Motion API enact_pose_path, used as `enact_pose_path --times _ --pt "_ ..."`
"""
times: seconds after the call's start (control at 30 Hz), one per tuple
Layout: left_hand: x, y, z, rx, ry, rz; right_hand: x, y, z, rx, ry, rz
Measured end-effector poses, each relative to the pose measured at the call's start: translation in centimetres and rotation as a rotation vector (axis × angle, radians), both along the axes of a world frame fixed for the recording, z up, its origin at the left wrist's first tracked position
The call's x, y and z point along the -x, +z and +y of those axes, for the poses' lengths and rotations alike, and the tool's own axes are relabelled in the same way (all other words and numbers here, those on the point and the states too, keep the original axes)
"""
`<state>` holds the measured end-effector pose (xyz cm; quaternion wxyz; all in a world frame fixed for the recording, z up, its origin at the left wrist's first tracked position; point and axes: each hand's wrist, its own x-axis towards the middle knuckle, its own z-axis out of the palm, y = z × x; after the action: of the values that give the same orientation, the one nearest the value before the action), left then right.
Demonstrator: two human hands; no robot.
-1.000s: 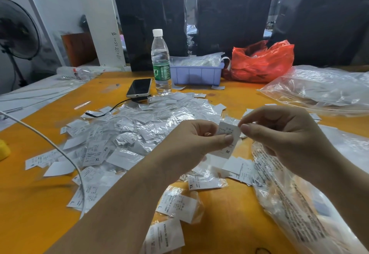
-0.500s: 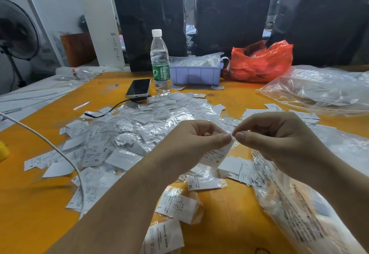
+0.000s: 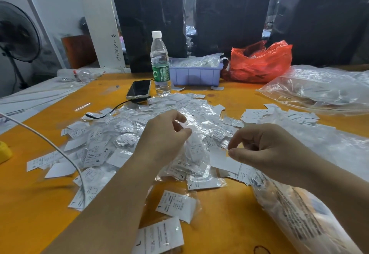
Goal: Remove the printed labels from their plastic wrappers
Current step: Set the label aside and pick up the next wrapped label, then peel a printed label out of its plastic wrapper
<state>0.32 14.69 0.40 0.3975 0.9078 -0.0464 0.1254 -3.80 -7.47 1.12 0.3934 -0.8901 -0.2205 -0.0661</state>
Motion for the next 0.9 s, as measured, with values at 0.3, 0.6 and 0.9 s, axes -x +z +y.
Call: enact_pose_path --times 0.3,0.6,0.9 --pt "0.2 0.1 -0.3 -0.092 0.028 -0.114 0.0 -1.5 0.9 0.491 -0.096 0.084" --pt "0.4 0.3 -0.7 -0.042 -0.068 -0.077 0.1 -1.7 1.8 0.48 -0.135 0.001" --pt "0.9 0.6 -1.0 0.148 -0.229 0.015 -0.1 -0.2 1.3 -0.344 -0.108 0.047"
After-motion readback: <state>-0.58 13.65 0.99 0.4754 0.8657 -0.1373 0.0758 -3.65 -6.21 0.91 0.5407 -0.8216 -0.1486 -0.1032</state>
